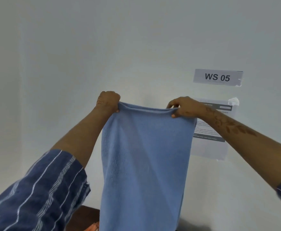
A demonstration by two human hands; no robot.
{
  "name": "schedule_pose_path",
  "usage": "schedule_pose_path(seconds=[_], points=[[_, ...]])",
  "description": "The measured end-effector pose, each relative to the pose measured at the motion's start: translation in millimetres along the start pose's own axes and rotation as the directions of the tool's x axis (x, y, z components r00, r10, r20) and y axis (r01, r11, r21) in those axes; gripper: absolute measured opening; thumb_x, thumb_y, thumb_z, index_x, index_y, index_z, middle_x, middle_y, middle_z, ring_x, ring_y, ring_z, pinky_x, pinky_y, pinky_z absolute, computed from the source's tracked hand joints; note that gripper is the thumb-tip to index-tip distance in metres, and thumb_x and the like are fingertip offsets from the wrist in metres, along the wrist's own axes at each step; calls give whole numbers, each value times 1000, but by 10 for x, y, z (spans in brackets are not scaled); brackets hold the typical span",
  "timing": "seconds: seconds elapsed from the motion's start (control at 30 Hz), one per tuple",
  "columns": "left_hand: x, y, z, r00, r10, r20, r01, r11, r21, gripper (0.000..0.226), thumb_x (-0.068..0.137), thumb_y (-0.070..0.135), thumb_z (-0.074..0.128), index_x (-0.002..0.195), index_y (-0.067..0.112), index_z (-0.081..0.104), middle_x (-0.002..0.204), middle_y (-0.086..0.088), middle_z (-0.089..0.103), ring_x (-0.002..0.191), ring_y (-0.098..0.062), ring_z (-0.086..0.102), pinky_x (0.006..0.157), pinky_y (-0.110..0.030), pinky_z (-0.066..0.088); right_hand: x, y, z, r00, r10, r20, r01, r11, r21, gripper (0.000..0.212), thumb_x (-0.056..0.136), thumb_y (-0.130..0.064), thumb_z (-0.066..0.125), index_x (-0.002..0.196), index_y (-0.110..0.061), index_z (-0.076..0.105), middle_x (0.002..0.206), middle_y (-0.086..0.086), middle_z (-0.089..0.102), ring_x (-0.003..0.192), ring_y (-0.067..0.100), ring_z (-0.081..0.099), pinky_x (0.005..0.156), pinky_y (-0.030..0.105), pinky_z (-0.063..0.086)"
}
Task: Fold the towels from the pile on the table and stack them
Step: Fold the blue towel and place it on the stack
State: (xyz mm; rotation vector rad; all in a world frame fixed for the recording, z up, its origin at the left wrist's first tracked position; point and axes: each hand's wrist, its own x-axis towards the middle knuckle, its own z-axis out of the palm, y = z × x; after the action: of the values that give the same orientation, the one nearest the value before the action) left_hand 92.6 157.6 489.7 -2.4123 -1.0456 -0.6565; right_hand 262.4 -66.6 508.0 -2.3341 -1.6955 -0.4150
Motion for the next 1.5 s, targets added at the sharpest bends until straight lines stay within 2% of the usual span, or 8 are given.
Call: schedule_pose_path(seconds=[0.23, 0.37, 0.63, 0.83, 0.97, 1.23, 1.4, 1.5], points=[[101, 189, 96, 997, 48, -54, -49, 999, -15, 20, 83, 14, 62, 102, 7, 66, 110, -13, 63, 102, -30, 60, 85, -34, 44, -244, -472, 173, 894, -251, 372, 354, 905, -238, 99, 79, 9, 44, 146, -44, -7, 121, 12, 46, 106, 33, 53, 91, 32, 42], [185, 320, 104, 989, 97, -116, -109, 989, -101, 22, 83, 14, 63, 104, 6, 65, 113, -15, 58, 105, -31, 55, 87, -34, 39, -390, -384, 258, 896, -144, 420, 301, 893, -335, 91, 81, 8, 34, 146, -47, 3, 101, 0, 31, 70, 18, 41, 71, 29, 36], [224, 532, 16, 962, 208, -178, -238, 956, -170, 17, 84, 9, 57, 98, 6, 65, 109, -12, 57, 102, -28, 53, 81, -29, 34, -280, -83, 646, 996, -90, 25, 92, 993, -71, 20, 86, -15, 57, 104, -19, 66, 84, -7, 39, 88, 18, 50, 67, 19, 36], [233, 550, -42, 933, 273, -235, -310, 940, -139, 16, 82, 8, 57, 97, 7, 64, 105, -11, 58, 99, -28, 51, 73, -25, 24, -172, -95, 565, 970, -110, 219, 110, 994, 13, 68, 81, -10, 49, 144, -30, 35, 135, 12, 47, 123, 25, 46, 104, 28, 34], [170, 601, -98, 922, 298, -249, -312, 950, -22, 26, 84, 26, 59, 108, 16, 63, 109, -4, 60, 105, -22, 52, 96, -30, 26, -10, -13, 217, 989, 86, 117, -103, 984, 149, 53, 88, 0, 46, 139, -9, 44, 140, 15, 47, 106, 21, 52, 77, 20, 40], [88, 978, -502, 978, 189, -83, -206, 887, -412, 18, 88, 28, 58, 93, 11, 64, 93, -6, 64, 86, -24, 56, 70, -30, 41, 162, -164, 15, 911, 398, 110, -313, 491, 813, 37, 95, 3, 42, 131, 6, 45, 135, 24, 50, 67, 17, 54, 64, 27, 52], [18, 1045, -773, 953, 299, -56, -213, 524, -825, 42, 96, 44, 44, 119, 11, 55, 107, -8, 57, 91, -22, 54, 65, -24, 44, 174, -174, -17, 868, 496, 41, -165, 208, 964, 35, 89, 12, 47, 124, 10, 49, 122, 27, 56, 70, 24, 58, 53, 31, 58], [-2, 1074, -783, 933, 359, -17, -293, 733, -614, 59, 81, 45, 68, 126, 13, 46, 107, -8, 54, 94, -22, 52, 69, -28, 43, 188, -120, -50, 830, 558, 20, -102, 116, 988, 30, 82, 18, 54, 112, 13, 54, 102, 29, 57, 72, 33, 59, 53, 41, 58]])
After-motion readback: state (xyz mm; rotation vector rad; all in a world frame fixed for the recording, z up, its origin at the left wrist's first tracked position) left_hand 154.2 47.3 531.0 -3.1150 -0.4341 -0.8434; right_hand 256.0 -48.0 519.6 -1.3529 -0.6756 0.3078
